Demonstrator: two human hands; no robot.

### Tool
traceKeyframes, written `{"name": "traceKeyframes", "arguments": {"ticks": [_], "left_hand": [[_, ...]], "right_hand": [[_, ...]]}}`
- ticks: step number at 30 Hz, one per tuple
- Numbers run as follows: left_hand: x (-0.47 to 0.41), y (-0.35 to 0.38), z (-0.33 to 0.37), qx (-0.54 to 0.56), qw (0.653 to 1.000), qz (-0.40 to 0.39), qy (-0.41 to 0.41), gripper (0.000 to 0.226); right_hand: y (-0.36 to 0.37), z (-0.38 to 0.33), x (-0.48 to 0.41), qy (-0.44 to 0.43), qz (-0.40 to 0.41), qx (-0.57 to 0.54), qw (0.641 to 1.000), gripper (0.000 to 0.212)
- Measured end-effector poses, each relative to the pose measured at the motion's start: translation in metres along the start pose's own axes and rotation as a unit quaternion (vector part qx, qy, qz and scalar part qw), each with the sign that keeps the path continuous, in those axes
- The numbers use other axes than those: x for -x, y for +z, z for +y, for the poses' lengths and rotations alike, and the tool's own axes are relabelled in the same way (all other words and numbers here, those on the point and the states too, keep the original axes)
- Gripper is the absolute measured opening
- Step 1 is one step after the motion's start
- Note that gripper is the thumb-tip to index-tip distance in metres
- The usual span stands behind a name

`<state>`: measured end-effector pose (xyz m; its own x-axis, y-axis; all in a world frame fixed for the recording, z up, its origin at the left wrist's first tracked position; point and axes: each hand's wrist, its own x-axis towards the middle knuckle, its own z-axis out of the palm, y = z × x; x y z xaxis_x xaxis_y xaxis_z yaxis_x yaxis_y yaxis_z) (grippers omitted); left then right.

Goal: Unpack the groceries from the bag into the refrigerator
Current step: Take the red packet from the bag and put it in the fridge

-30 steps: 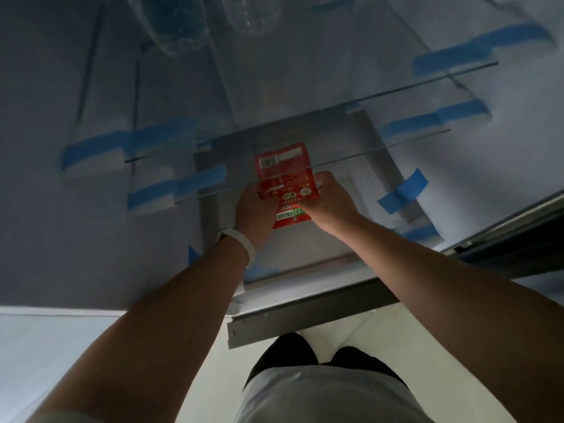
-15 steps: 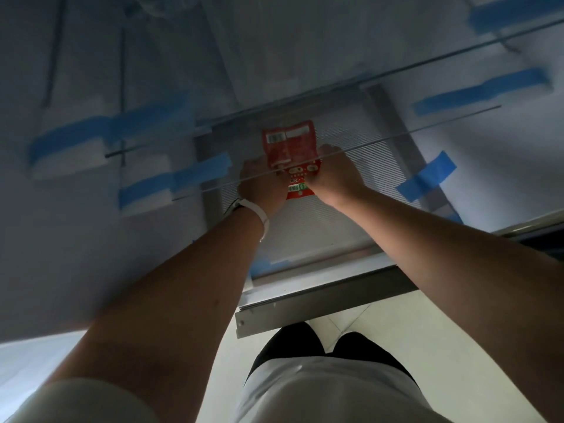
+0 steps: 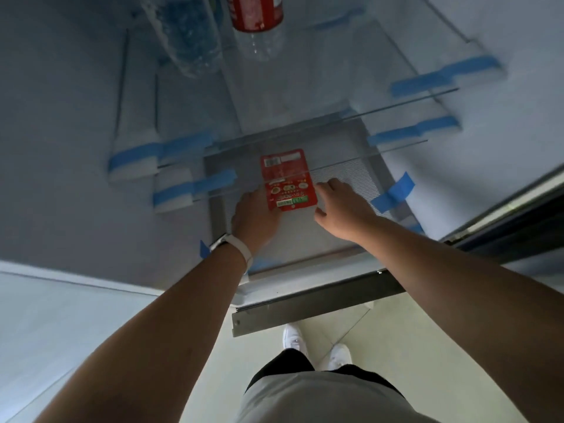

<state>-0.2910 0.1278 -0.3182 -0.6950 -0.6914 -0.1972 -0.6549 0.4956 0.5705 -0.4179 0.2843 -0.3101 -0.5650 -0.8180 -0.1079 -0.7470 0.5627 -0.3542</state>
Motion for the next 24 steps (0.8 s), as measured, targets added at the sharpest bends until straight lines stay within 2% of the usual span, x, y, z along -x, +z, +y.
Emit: {"name": "traceKeyframes", "arguments": {"ticks": [3, 6, 13, 19, 24], "left_hand": [[0.04, -0.021, 0.021, -0.046, 0.999, -0.012, 0.024, 0.037], [0.076, -0.036, 0.034, -0.096, 0.993, -0.018, 0.067, 0.049], [0.146, -0.058, 0.068, -0.113, 0.987, 0.009, 0.118, 0.052], [0.188, -0.06, 0.076, -0.238, 0.944, 0.075, 0.214, 0.048], [0.211, -0.061, 0.08, -0.235, 0.938, 0.097, 0.233, 0.047]], "right_hand": [[-0.018, -0.003, 0.028, -0.059, 0.011, 0.081, 0.995, 0.042], [-0.037, -0.008, 0.055, -0.085, 0.025, 0.106, 0.99, 0.038], [-0.073, -0.025, 0.112, -0.109, 0.062, 0.098, 0.987, 0.04], [-0.095, -0.035, 0.157, -0.124, 0.105, 0.092, 0.982, 0.045], [-0.108, -0.035, 0.187, -0.121, 0.124, 0.088, 0.981, 0.052]]}}
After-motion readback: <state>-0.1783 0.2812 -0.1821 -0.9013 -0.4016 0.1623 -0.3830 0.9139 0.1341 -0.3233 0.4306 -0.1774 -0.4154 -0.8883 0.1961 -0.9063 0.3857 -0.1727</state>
